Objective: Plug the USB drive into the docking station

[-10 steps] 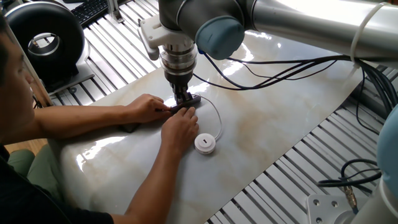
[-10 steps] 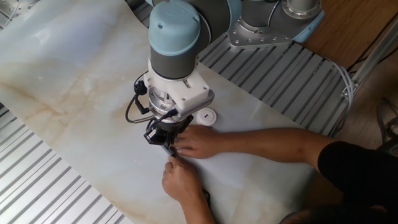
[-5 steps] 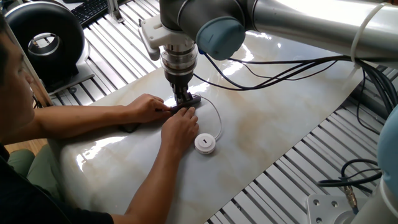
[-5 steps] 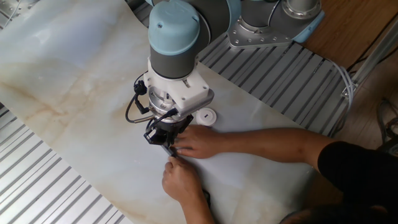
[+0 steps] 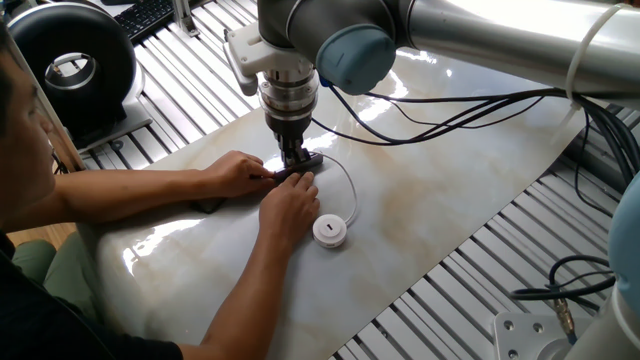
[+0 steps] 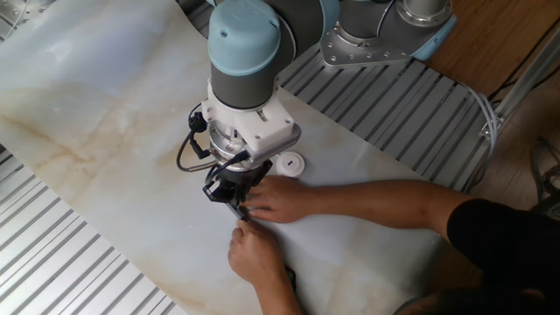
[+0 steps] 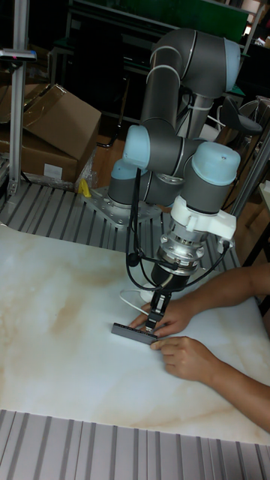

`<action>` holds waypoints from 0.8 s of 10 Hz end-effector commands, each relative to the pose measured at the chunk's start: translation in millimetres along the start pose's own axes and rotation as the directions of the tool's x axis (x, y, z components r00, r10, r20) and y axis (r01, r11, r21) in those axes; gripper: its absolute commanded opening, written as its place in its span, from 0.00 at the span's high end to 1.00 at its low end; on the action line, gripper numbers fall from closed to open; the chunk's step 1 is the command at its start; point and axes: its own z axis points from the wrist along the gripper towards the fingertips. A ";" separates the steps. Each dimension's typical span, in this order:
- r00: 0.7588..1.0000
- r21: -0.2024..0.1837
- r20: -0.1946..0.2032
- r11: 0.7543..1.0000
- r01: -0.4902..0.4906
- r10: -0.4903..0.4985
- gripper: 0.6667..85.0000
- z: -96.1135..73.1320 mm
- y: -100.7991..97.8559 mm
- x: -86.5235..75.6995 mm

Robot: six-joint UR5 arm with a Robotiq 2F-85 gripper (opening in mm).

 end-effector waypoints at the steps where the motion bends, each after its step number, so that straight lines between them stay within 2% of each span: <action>1: 1.000 0.000 0.017 1.000 -0.009 0.009 0.99 0.5 -2.1 -3.0; 8: 1.000 0.005 0.010 1.000 -0.002 0.002 0.99 0.6 -4.3 -0.7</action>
